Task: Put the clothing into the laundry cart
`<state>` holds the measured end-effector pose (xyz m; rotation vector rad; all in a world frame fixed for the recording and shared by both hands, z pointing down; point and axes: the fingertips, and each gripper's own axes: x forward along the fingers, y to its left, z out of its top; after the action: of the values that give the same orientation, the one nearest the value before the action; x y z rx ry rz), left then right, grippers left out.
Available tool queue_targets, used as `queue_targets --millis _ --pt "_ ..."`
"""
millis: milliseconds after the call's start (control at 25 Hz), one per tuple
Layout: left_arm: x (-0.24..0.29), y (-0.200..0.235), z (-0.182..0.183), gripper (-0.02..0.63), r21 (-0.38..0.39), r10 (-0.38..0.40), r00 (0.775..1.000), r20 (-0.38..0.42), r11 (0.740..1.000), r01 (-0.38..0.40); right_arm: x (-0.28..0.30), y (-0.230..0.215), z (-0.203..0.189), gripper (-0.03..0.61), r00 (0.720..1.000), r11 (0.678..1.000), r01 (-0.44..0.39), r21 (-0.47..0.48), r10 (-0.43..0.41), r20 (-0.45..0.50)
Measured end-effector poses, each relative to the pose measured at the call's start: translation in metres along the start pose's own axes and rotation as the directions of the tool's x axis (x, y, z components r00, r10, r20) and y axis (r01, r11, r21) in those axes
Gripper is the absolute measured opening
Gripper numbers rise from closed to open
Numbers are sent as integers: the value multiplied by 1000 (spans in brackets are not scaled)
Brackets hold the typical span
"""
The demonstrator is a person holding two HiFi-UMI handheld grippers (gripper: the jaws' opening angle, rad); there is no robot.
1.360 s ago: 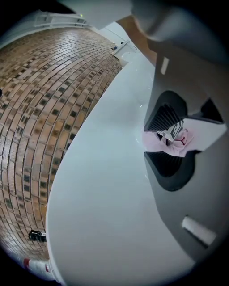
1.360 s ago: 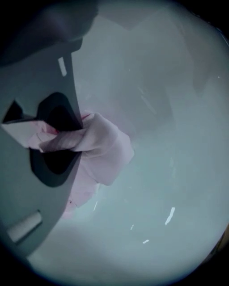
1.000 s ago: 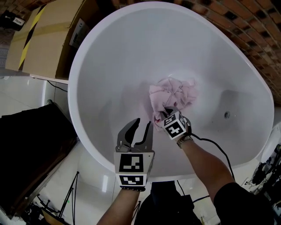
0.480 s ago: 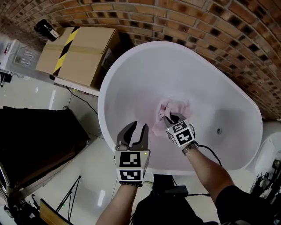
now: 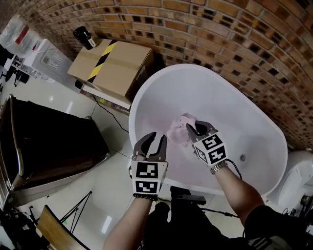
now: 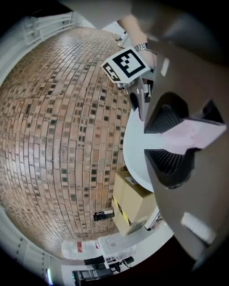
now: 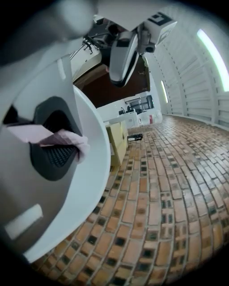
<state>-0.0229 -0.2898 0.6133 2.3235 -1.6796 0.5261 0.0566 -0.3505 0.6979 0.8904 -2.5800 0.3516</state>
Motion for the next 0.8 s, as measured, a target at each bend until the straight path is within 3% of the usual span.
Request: queue_targets --millis 240,480,800 --pt "-65 7 49 107 8 44 998 49 999 -45 -69 55 117 18 990 992 -58 -108 72 125" --pt "-133 20 113 106 -6 89 992 87 996 -89 -139 117 252 18 955 963 -132 -236 187 230" --pt "-240 49 177 106 -5 163 972 169 986 -165 -208 228 386 18 874 868 -213 -449 374 309"
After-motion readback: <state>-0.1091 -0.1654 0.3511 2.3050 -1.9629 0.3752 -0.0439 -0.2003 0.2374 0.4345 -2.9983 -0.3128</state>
